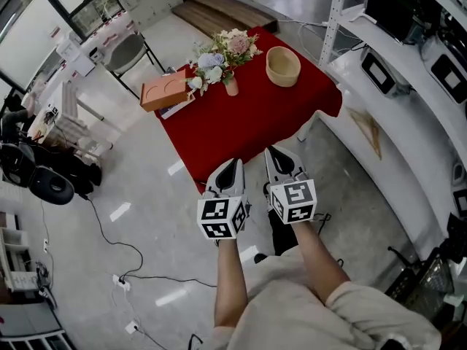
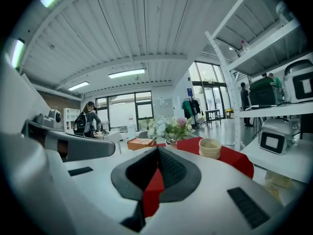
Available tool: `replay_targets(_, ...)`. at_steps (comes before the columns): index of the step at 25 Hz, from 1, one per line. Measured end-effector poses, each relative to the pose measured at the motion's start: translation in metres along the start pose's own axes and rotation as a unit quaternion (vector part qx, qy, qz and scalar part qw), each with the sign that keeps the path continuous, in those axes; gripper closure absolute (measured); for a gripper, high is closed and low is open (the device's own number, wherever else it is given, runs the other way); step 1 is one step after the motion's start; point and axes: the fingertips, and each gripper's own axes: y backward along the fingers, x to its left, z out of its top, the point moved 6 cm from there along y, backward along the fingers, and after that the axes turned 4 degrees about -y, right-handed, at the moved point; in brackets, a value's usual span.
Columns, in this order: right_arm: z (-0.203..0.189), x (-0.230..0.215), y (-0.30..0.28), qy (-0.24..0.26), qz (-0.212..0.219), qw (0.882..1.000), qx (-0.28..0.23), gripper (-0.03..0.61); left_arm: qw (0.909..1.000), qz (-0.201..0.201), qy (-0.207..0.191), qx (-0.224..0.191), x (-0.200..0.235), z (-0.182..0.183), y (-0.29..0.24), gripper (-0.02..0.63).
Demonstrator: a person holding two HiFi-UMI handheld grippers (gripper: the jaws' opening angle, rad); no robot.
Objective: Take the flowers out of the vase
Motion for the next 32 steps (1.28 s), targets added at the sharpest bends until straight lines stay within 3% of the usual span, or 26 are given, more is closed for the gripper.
replay_targets(9, 0.006, -0.022, -0.123, -0.015, 0.022, 0.999, 0.02, 0.571, 0.9998, -0.015, 0.011, -0.001, 0.089, 0.016, -0.106, 0.604)
replay_targets(13, 0.0, -0.04, -0.171, -0.019, 0.034, 0.998, 0.042, 0.571, 0.9995, -0.017, 0.026, 0.007, 0.118, 0.006, -0.152, 0.604)
replay_targets(16, -0.002, -0.05, -0.205, 0.007, 0.048, 0.997, 0.06, 0.571, 0.9987, -0.015, 0.046, 0.014, 0.137, -0.005, -0.182, 0.603)
replay_targets(24, -0.004, -0.082, -0.287, 0.058, 0.082, 0.991, 0.084, 0.571, 0.9972, 0.011, 0.068, 0.029, 0.178, -0.021, -0.257, 0.603)
replay_targets(28, -0.01, -0.099, -0.307, 0.049, 0.091, 0.99, 0.091, 0.571, 0.9955, 0.013, 0.089, 0.03, 0.188, -0.028, -0.29, 0.603)
replay_targets(32, -0.011, -0.122, -0.314, 0.074, 0.102, 0.987, 0.101, 0.571, 0.9935, 0.029, 0.109, 0.019, 0.187, -0.032, -0.316, 0.6)
